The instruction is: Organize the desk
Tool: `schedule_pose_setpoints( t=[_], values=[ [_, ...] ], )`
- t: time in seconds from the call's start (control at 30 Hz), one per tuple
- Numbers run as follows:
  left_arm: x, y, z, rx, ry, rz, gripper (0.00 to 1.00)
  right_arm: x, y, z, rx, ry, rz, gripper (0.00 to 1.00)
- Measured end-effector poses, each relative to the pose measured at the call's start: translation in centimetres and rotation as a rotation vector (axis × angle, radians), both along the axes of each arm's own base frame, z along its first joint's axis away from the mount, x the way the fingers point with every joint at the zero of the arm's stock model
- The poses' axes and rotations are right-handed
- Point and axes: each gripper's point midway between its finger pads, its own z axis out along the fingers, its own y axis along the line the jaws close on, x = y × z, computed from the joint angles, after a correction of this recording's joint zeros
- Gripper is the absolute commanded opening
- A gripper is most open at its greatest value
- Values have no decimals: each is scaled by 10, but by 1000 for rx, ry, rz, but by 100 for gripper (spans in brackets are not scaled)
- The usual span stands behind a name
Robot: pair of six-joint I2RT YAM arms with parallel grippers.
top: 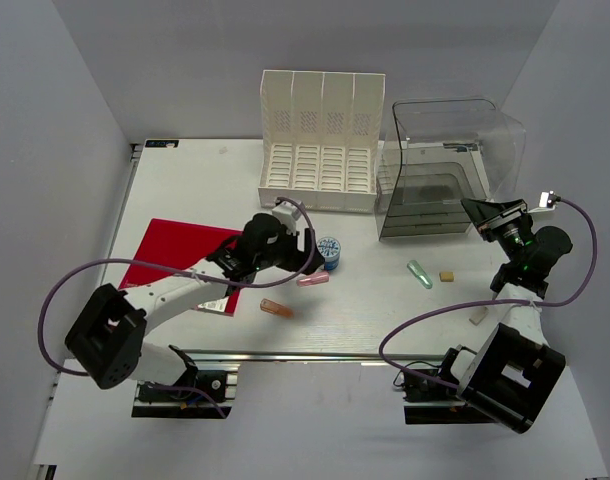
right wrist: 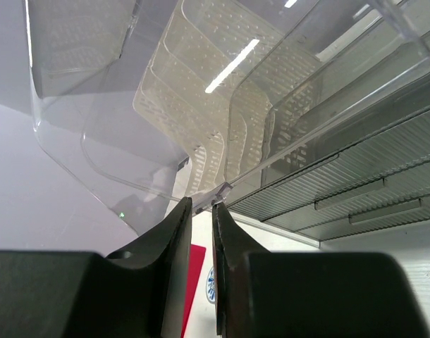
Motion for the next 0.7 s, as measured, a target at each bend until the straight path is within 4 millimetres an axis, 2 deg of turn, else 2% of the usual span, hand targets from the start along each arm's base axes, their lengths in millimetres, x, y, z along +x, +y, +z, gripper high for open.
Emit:
schedule_pose_setpoints(
  t=[0.17,0.37,0.7],
  values=[
    [3,-22,-18,66,-74,-2,92,0,0,1,0,1,0,0],
    [12,-34,-45,199,-133,19,94,1,0,0,3,11,0,0],
    [43,-51,-49,301,-227,94,95,2,-1,5,-1,6,1,0]
  ],
)
